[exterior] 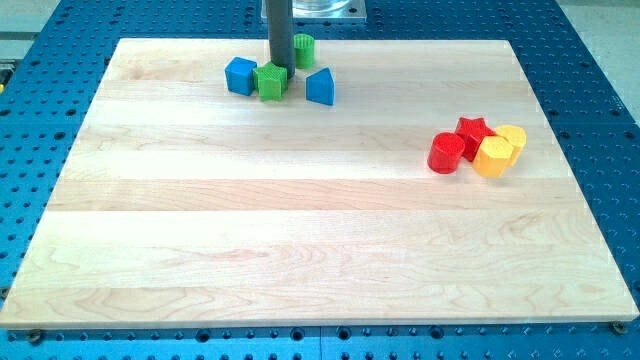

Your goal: Move the cube towards the bottom side of the board

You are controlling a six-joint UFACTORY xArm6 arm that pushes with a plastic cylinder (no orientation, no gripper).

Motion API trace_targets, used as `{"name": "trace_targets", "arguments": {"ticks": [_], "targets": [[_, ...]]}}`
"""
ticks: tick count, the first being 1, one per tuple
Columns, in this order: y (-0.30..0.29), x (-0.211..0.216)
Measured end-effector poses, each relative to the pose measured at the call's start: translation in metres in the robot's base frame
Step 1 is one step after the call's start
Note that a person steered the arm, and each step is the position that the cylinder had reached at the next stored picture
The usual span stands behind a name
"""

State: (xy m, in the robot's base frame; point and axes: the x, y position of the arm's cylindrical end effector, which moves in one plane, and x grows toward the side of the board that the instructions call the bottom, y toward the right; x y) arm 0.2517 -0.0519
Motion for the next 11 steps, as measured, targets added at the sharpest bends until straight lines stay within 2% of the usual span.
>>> {"name": "trace_targets", "arguments": {"ticks": [1,2,3,4,5,6,7,8,9,10,11], "targets": [[-0.096,0.022],[-0.133,0.095],[-0.147,0.085],[-0.148,0.029],[-0.088,0.021],[-0.09,0.1],[-0.081,0.139],[-0.089,0.116],[-0.035,0.141],[-0.011,0.209],[-0.036,0.256]]}}
